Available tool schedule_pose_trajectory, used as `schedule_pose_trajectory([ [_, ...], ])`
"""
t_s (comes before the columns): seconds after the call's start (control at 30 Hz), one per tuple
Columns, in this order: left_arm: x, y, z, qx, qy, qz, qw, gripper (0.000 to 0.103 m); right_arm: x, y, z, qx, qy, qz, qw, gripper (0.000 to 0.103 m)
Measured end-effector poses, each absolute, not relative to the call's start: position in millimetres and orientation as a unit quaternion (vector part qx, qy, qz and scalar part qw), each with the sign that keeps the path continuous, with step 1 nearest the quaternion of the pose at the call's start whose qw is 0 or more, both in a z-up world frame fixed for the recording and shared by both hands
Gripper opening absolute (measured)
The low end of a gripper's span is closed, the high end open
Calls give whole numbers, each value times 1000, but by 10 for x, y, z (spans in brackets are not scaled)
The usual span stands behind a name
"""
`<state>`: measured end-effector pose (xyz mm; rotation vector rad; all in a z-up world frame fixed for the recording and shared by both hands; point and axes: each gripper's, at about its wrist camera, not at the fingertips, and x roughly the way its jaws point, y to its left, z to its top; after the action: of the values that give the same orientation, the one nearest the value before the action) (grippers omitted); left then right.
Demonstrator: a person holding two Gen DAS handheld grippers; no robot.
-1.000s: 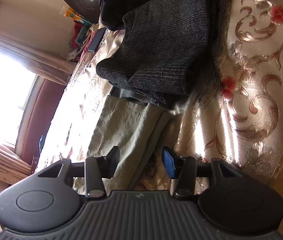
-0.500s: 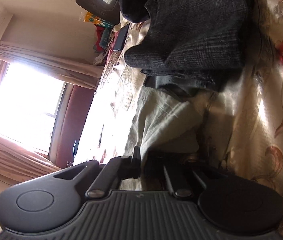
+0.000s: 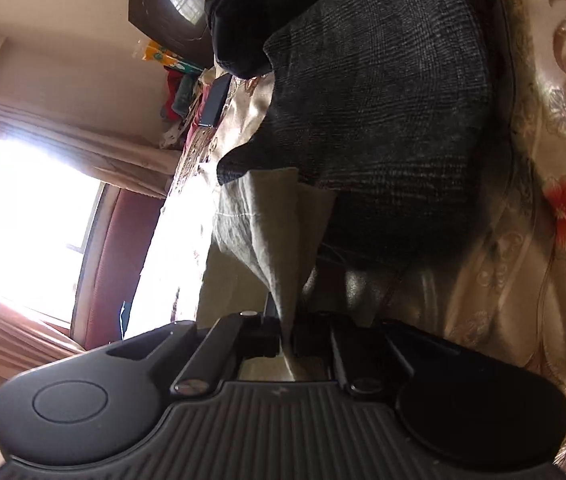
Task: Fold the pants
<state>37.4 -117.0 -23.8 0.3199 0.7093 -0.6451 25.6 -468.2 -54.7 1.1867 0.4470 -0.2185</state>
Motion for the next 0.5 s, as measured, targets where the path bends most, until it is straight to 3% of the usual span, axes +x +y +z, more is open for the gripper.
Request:
schedule_pose_trajectory([
  [0.23, 411, -716, -45, 114, 339, -270, 894, 58, 412, -4180, 511, 434, 171, -32, 884, 5],
  [0.37, 380, -247, 144, 85, 324, -223, 915, 59, 693, -3260, 912, 334, 204, 73, 917, 5],
  [0.5, 315, 488, 361, 24, 313, -156, 936, 59, 968, -1887, 917, 232, 251, 214, 915, 5],
])
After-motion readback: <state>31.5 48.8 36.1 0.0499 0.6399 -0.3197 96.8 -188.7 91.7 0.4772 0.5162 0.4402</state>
